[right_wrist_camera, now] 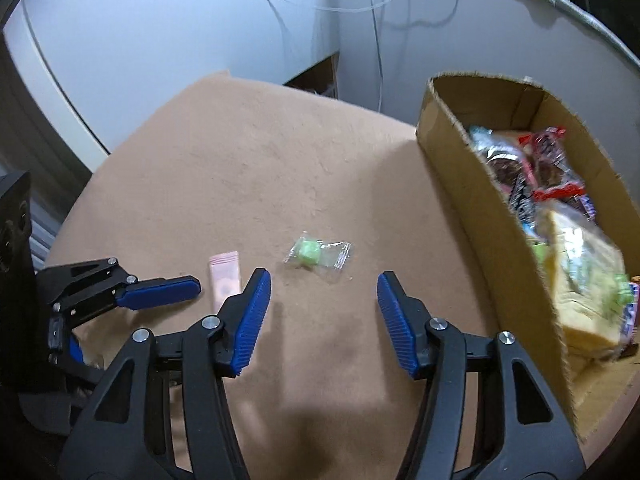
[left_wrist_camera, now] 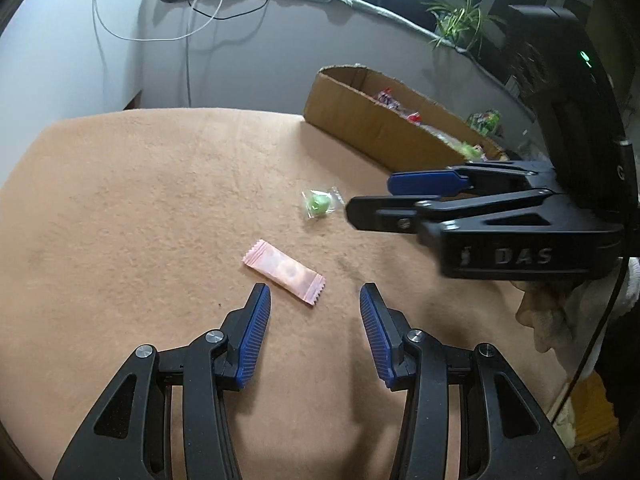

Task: Organize snacks
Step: 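Move both grippers back over the pink candy and clear green candy, then grasp the pink candy with the left gripper while the right grasps the clear green candy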

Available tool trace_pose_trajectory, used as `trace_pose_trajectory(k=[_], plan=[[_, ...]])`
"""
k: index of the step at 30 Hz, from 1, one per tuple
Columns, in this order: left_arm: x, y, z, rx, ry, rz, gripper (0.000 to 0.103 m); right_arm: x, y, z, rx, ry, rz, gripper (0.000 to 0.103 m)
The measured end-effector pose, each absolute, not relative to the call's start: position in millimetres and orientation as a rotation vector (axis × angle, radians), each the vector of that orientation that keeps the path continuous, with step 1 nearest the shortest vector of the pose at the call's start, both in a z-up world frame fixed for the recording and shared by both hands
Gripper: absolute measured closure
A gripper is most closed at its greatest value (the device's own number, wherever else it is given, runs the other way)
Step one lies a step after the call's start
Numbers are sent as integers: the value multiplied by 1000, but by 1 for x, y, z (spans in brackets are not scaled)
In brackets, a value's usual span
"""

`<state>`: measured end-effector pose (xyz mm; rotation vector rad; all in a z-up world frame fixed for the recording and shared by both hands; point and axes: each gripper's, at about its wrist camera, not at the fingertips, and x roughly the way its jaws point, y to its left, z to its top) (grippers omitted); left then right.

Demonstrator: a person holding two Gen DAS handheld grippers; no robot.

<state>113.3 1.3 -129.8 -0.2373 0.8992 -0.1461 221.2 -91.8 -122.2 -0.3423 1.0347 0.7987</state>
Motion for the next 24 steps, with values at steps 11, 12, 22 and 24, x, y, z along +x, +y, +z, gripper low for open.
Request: trace_pose_trajectory(k=[11,12,22,24], plan=[[130,-7,-137,-165,897,-96,57,234,-77,-139,-317,1067,791,45],[132,-8,-137,-155,898,-90,57,234,-76,-139,-322,1063,789,45],[140,-9,-139,-66,898,-67,66,234,-70,-140,-386,1048,763,65],[140,-6,-139,-38,902,-75,72,235,-72,-140,-390,1052,761,68]])
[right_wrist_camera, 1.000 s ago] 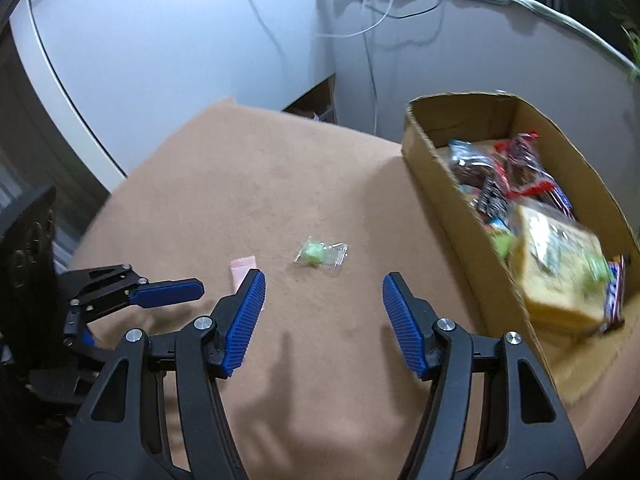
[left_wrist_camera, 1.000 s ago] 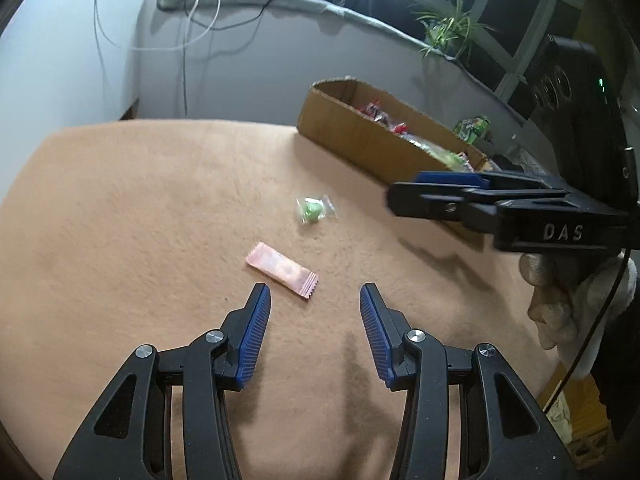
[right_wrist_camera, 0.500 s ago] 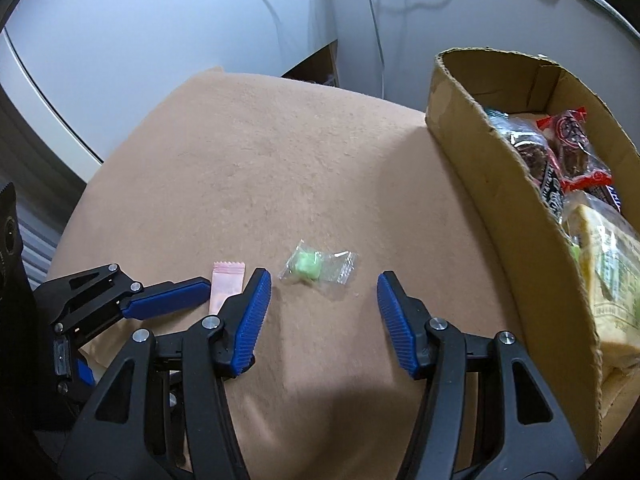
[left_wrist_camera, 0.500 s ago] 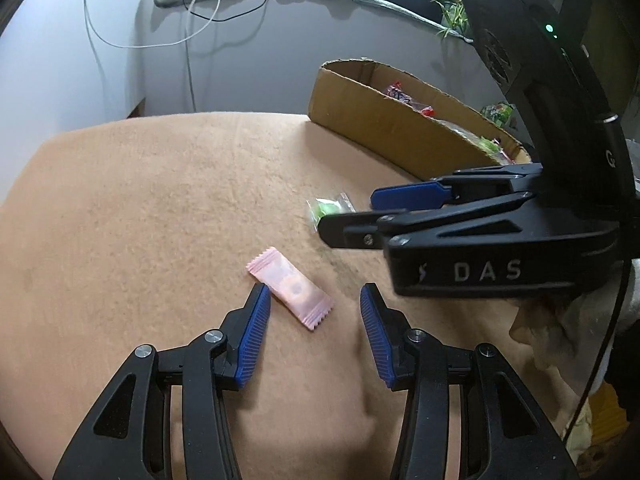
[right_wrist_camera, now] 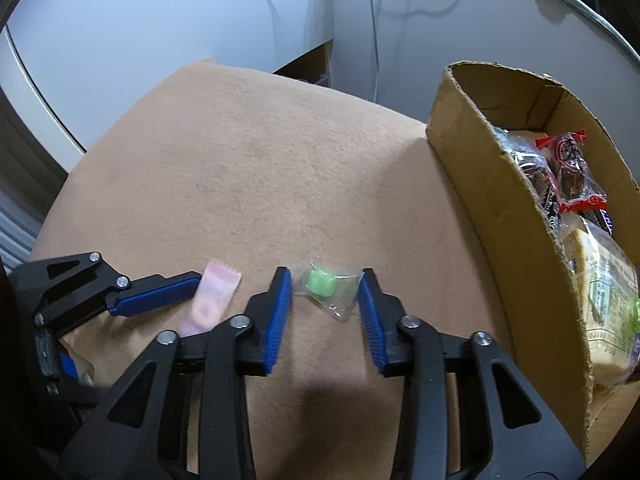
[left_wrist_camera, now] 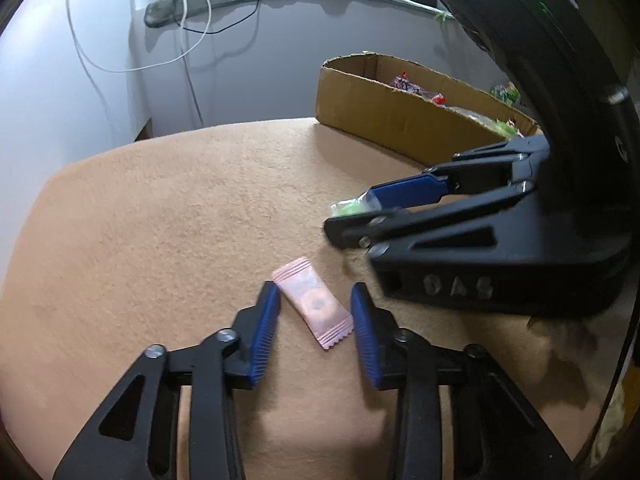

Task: Organize snacks
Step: 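Grasp the pink candy with the left gripper while the right grasps the clear green candy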

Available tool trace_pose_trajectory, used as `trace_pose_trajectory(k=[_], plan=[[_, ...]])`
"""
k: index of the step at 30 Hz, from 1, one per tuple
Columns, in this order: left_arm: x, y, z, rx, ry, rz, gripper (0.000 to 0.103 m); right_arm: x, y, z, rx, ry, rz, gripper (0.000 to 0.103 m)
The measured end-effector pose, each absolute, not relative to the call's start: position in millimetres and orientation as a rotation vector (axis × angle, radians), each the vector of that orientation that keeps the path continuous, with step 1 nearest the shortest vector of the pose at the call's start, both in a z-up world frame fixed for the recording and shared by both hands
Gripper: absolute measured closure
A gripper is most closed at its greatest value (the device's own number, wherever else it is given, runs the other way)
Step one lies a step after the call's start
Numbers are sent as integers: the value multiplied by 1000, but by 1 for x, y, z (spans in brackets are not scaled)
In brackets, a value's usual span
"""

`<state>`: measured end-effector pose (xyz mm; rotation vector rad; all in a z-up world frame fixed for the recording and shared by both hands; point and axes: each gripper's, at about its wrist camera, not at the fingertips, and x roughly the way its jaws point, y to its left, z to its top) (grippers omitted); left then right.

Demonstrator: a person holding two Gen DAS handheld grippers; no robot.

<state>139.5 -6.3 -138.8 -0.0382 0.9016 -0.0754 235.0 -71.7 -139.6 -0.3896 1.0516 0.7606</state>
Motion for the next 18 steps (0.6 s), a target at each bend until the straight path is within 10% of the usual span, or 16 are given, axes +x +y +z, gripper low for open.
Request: trace_pose_trajectory(k=[18], plan=[[132,9,-133,-77,884,-88,85,225,-105,-129,-285,1038,749,77]])
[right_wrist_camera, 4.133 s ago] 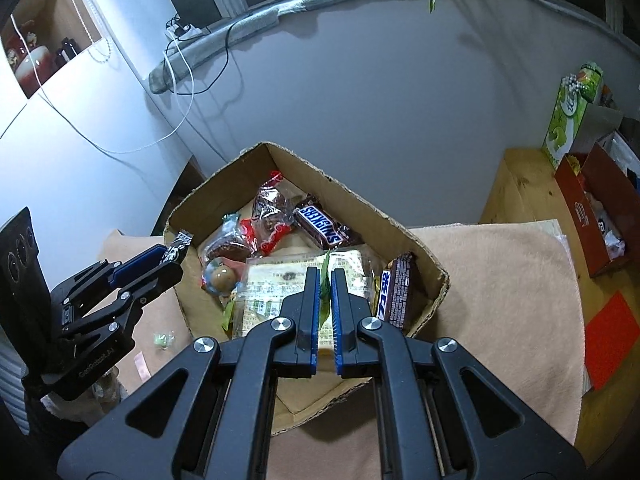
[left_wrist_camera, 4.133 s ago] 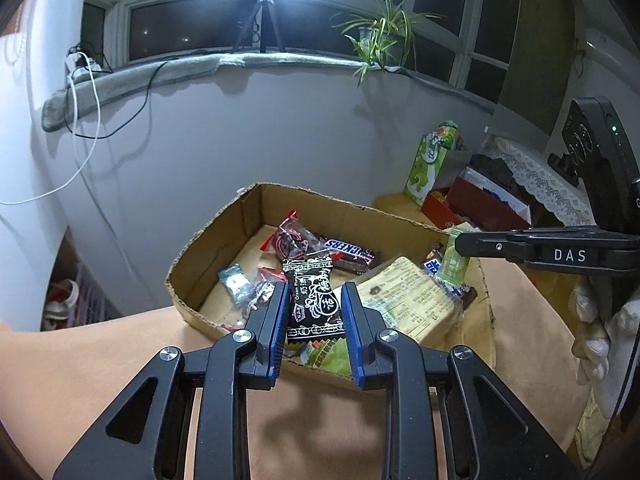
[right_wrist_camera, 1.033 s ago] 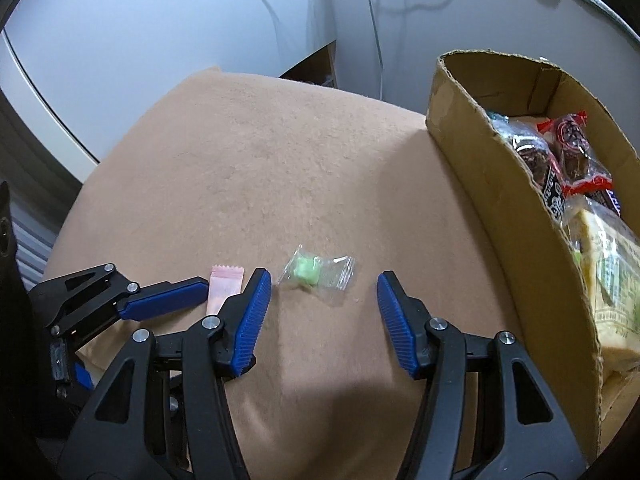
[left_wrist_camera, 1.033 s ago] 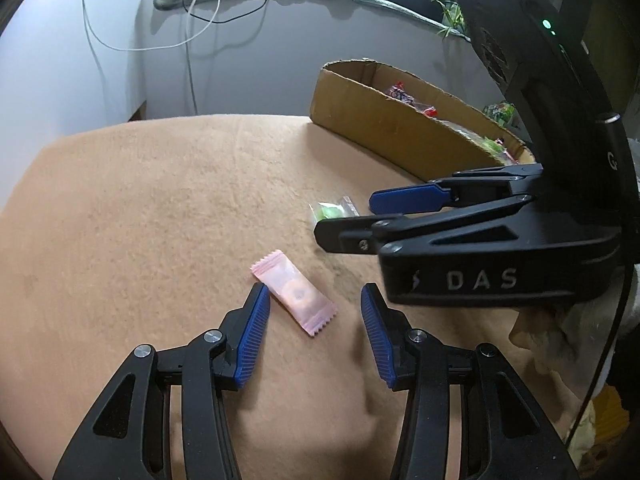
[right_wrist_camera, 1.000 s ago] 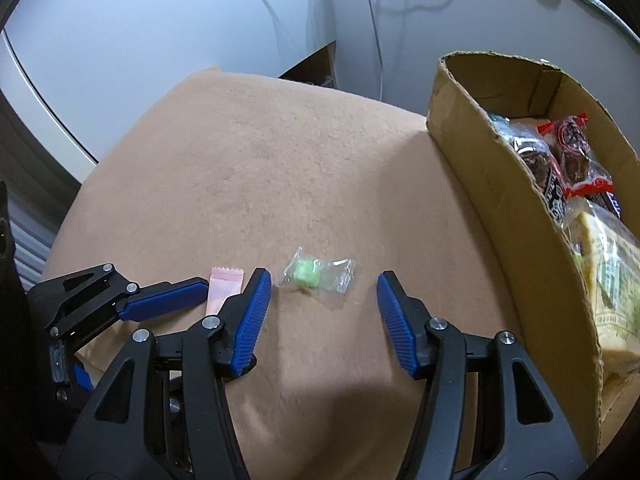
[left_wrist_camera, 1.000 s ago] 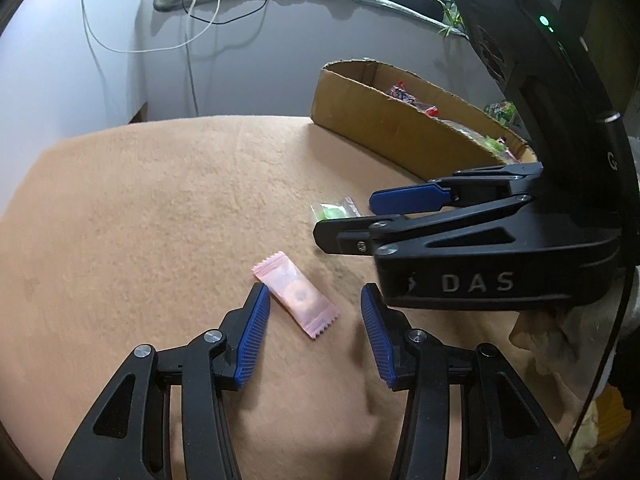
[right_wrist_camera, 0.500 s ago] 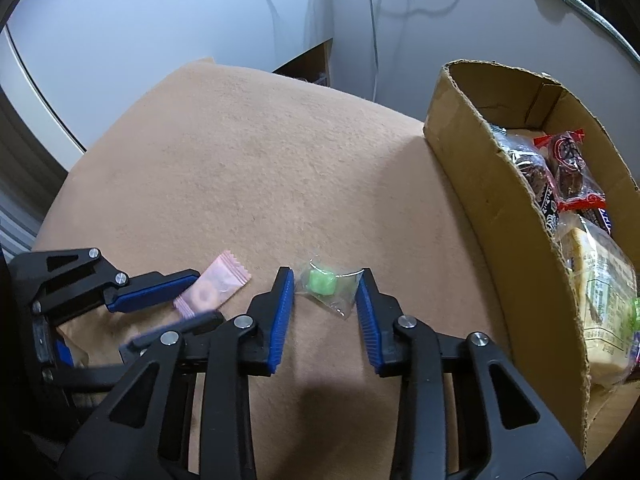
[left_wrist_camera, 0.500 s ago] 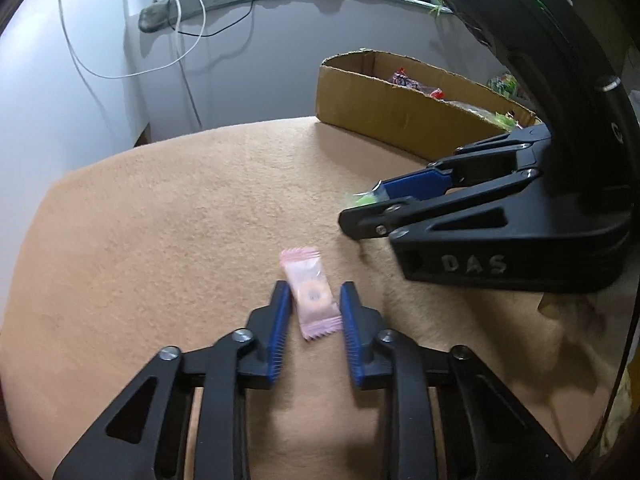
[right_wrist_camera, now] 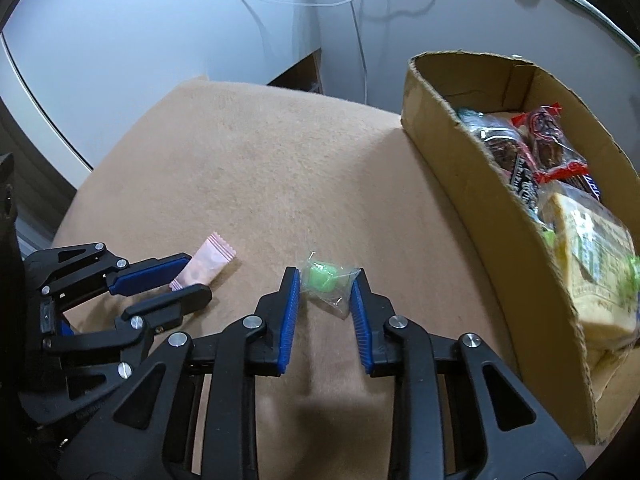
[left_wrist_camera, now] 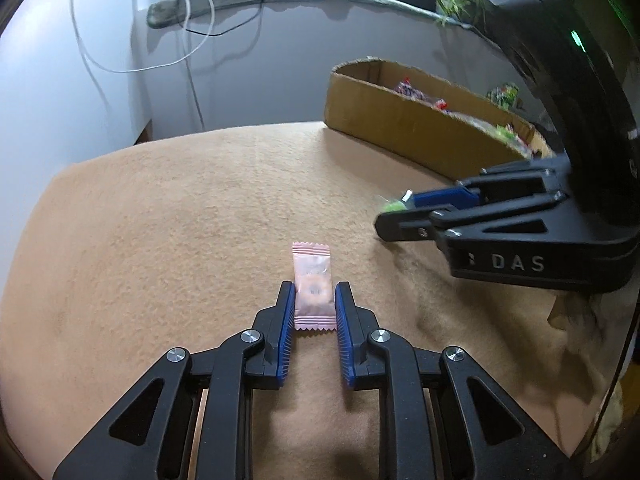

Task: Organize snacks
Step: 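Grasp the pink candy with the left gripper while the right grasps the clear green candy, then carry both candies into the box and open both grippers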

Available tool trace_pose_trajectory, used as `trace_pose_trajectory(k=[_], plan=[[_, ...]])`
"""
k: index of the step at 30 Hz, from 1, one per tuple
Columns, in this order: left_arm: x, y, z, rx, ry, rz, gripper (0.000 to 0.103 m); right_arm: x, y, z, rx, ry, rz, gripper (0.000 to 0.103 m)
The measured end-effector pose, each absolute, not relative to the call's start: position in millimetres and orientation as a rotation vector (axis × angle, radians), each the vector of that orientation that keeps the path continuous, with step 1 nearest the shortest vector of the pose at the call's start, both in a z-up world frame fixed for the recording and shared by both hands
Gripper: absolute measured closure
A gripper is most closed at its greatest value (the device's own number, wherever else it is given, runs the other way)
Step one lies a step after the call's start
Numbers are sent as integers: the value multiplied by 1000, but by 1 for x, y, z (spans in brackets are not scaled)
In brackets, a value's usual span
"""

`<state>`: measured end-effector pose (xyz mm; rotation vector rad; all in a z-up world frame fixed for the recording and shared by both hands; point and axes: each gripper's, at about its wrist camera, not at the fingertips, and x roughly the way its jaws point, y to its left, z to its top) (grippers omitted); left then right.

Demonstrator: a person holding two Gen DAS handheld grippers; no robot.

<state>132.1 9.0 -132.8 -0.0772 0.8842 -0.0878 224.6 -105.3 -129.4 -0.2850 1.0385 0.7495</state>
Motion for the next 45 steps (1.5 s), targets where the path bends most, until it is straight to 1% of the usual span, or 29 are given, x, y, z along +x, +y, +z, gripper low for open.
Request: trace_pose_trajectory(k=[6,12,23,32,45], plan=[[128,13,-122,-103,859,-90,85,218,-117,-111,-251,1001,754,77],[132,13,-105,-114,815,-107,85,214,-132,-79,-231,933,742,77],[155,-1,-59,-72,713,-139,85,221,-171,-24,-175,830,675,77],[180,-23,-35,-38,651,-187,85,245,-206,-10,-134,796,596,77],[216,-56,-22,-1,621,-251,85,276,-245,-4,-99,783,505,77]])
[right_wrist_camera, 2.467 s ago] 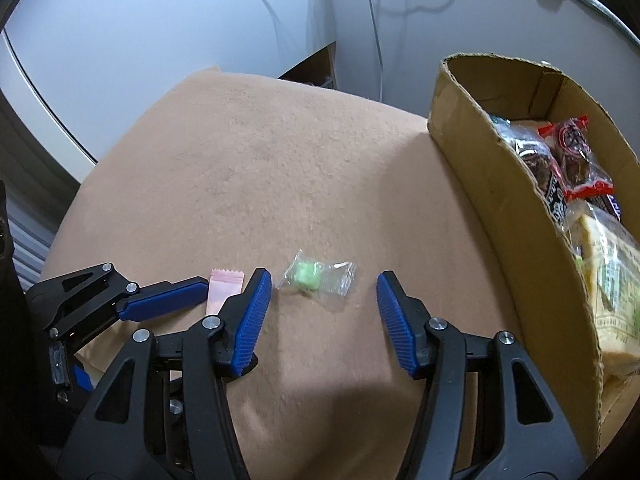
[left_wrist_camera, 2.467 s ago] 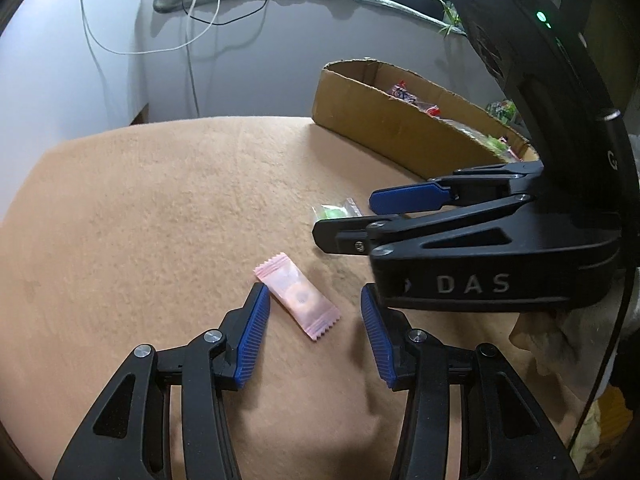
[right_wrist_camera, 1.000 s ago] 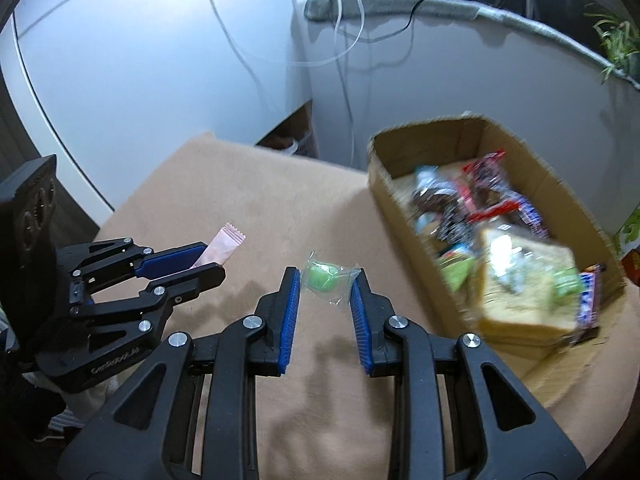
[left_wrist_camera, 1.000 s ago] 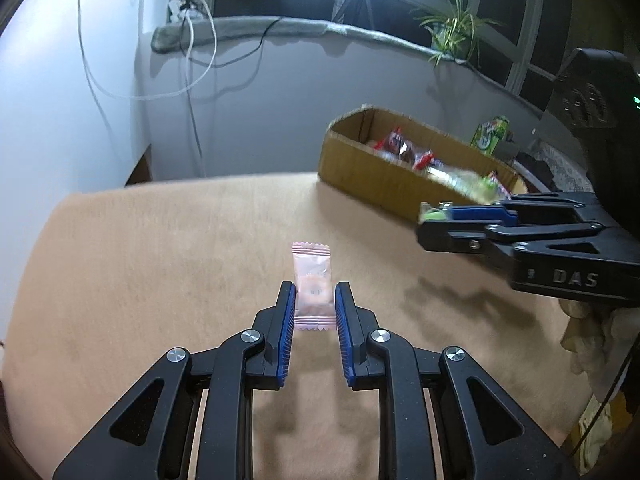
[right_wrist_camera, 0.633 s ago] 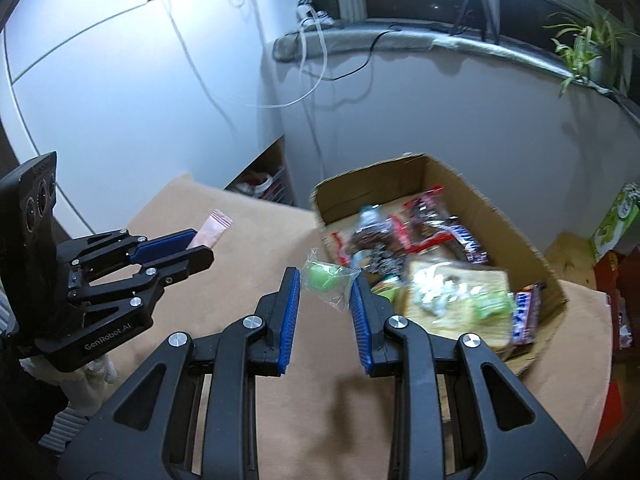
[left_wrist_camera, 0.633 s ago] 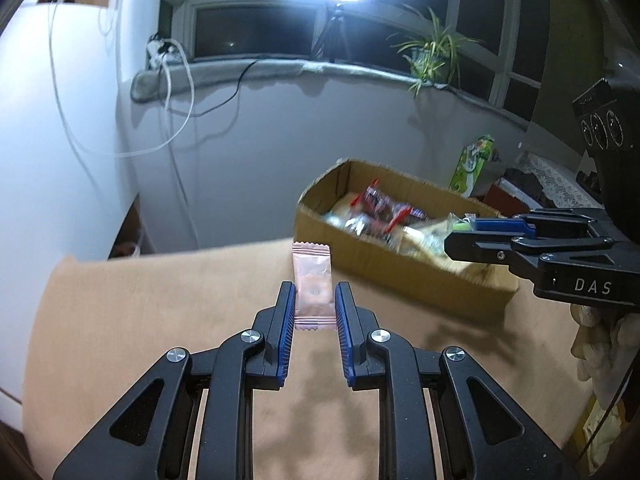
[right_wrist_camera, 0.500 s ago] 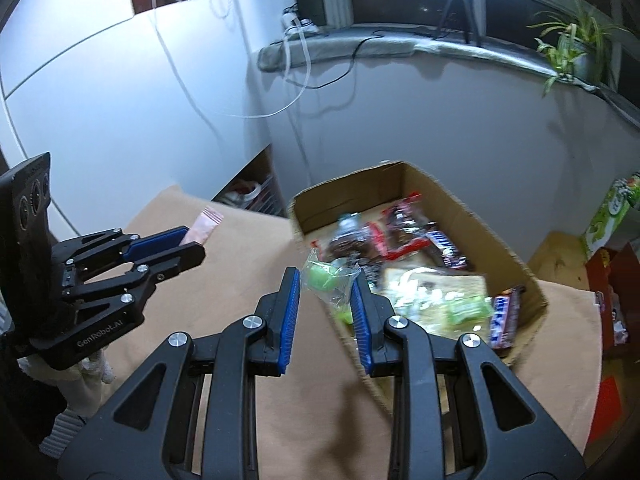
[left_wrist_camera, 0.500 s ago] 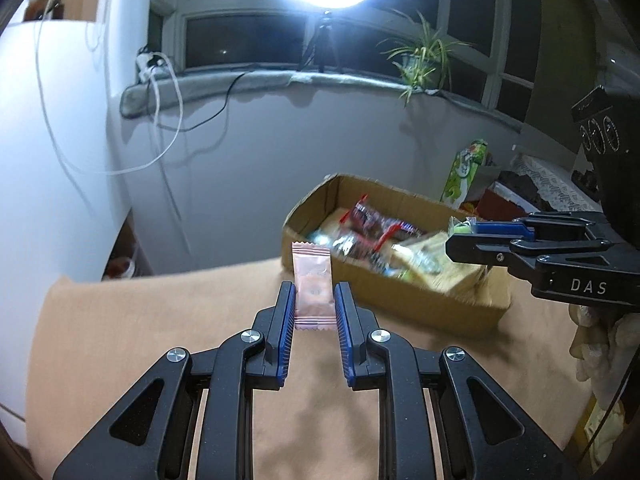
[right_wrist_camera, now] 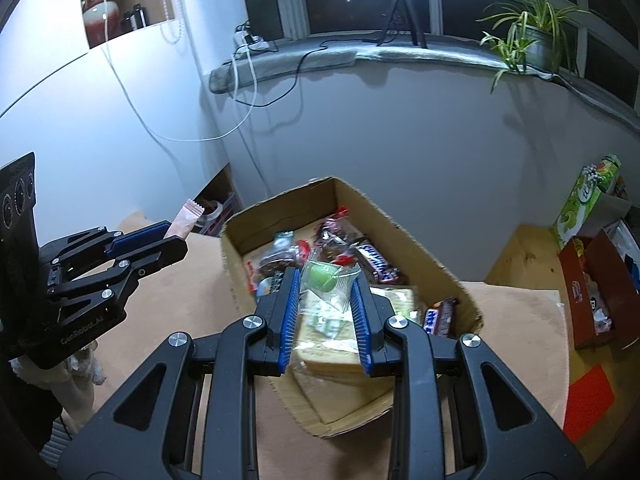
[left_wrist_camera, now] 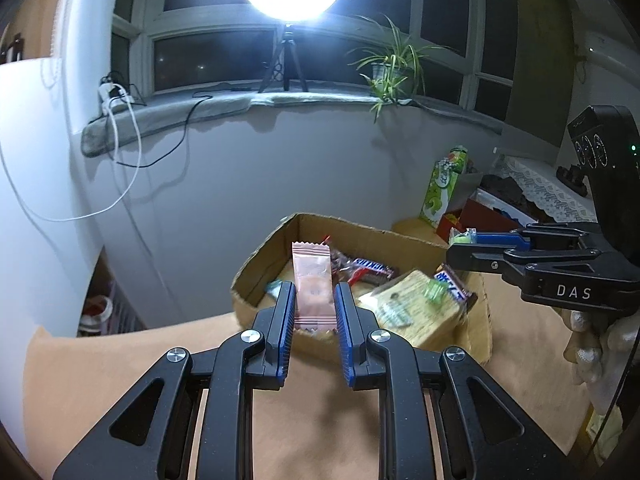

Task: Organize snacks
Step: 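Carry both candies into the box and open both grippers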

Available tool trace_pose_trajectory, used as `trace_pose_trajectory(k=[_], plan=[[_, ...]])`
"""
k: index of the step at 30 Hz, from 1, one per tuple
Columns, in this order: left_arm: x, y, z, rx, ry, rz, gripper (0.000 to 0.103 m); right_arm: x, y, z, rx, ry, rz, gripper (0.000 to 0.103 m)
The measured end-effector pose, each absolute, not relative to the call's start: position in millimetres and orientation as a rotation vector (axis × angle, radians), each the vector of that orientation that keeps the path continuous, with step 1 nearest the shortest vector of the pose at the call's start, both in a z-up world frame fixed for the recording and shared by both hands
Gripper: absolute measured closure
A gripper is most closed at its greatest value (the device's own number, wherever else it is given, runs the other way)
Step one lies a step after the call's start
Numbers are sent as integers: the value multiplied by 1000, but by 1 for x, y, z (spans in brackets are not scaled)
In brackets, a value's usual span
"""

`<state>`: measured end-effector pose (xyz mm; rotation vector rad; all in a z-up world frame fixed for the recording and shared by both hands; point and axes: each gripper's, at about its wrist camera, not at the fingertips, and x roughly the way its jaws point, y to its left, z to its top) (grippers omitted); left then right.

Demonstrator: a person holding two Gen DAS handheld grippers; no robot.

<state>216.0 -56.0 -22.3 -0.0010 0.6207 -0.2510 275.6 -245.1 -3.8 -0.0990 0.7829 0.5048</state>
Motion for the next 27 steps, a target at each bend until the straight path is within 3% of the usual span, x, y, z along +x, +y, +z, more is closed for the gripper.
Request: trace_pose_trajectory(k=[27], plan=[[276,-83,-47,-16,726,-253,84,330,-255,-41,-55,912,477,77]])
